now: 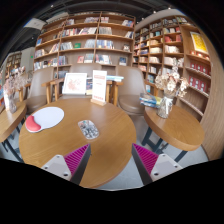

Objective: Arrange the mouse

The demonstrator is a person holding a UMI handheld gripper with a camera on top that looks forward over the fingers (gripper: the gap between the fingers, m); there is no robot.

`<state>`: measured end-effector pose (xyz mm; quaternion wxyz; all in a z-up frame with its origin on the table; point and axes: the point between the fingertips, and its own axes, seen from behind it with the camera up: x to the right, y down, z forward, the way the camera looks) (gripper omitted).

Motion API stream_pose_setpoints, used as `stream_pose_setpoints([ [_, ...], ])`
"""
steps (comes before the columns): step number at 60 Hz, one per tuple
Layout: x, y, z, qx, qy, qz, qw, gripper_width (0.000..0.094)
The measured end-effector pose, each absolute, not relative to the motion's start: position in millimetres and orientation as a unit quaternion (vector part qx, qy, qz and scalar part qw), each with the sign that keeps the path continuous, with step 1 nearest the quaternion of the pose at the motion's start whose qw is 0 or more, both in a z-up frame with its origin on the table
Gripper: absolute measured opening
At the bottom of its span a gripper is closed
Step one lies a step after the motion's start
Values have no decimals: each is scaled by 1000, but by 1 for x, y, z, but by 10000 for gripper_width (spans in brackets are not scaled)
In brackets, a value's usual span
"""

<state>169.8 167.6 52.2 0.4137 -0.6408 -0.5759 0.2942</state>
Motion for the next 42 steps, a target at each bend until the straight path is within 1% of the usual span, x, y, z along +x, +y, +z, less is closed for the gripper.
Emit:
stream_pose_setpoints([
  [10,141,127,21,-631,-602,311,377,848],
  [16,123,117,10,-626,-611,314,369,851],
  [21,107,114,3,-626,-613,315,365,849],
  [33,74,108,-16,-639,-619,309,336,858],
  [34,69,106,-14,-639,-617,316,335,846],
  [37,59,106,-11,-640,-612,323,333,851],
  [42,47,111,-15,-644,-618,302,334,855],
])
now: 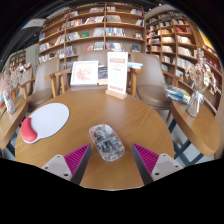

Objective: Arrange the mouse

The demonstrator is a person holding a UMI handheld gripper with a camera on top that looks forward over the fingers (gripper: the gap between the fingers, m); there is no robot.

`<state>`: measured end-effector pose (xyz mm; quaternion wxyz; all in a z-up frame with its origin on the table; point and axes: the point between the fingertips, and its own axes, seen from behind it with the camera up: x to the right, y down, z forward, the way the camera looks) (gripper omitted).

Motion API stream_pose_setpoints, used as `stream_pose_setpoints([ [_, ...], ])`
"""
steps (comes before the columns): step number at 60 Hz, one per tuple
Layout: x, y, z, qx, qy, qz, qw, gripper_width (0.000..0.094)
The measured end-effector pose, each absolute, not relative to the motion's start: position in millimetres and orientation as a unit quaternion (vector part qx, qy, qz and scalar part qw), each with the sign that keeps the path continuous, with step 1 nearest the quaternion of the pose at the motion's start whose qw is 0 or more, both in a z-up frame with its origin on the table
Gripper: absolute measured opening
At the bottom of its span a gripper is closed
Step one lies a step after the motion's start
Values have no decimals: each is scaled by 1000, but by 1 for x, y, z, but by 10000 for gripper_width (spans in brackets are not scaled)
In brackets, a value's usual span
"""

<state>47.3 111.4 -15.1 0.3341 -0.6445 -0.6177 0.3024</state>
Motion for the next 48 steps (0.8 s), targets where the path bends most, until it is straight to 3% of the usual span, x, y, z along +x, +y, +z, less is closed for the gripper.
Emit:
stream_pose_setpoints([
  [32,-8,119,-17,-660,-614,292,319,841],
  [40,-11,118,-18,-660,-613,292,321,732],
  [42,-12,116,-18,-659,-615,292,321,643],
  [43,-12,114,-18,-657,-617,293,320,479],
  [48,-9,117,-17,-670,-609,278,321,425],
])
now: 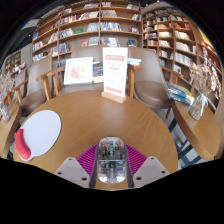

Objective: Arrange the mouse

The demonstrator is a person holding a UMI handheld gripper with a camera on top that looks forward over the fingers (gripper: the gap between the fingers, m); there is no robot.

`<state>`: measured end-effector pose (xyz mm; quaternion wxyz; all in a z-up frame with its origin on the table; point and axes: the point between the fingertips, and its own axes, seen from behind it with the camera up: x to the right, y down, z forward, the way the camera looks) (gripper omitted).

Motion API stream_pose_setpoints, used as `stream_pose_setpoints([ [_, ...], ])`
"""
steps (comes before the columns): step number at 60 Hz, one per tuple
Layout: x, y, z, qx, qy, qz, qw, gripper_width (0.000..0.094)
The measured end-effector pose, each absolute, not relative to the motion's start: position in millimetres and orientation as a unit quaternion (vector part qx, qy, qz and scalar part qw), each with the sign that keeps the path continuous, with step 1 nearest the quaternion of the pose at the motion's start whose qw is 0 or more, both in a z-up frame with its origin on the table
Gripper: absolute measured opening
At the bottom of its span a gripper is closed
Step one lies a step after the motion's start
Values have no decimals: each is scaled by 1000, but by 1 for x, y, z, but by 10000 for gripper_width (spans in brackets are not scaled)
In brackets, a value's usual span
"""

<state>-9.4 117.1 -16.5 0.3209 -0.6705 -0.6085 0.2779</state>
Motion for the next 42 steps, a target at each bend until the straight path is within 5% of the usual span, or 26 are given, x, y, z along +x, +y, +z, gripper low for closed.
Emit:
stream_pose_setpoints([
  [11,-16,74,62,-643,-601,323,348,416],
  [22,-41,-45,117,-596,-620,378,343,415],
  [42,-94,-166,12,-627,-646,333,282,422],
])
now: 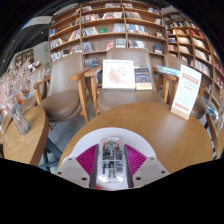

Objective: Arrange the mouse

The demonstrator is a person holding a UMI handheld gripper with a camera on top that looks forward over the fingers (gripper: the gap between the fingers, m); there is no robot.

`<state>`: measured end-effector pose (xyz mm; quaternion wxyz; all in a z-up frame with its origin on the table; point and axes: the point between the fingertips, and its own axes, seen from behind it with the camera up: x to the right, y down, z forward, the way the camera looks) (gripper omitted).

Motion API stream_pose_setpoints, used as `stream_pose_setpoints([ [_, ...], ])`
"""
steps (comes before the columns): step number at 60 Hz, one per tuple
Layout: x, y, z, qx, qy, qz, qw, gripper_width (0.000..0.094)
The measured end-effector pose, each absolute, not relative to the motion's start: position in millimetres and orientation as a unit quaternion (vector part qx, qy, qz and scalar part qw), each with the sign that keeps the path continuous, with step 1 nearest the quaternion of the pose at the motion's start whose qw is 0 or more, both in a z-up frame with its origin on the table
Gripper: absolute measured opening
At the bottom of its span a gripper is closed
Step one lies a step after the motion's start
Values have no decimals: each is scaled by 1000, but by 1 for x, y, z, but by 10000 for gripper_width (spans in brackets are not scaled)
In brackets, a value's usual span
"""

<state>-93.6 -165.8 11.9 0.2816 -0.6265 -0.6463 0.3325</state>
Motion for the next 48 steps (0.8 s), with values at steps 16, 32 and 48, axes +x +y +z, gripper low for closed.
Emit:
stream_pose_setpoints([
  [16,-93,-165,-9,-625,-649,315,299,670],
  [32,-13,-127,92,-617,-626,336,339,850],
  [48,142,-68,149,-615,-607,347,364,853],
])
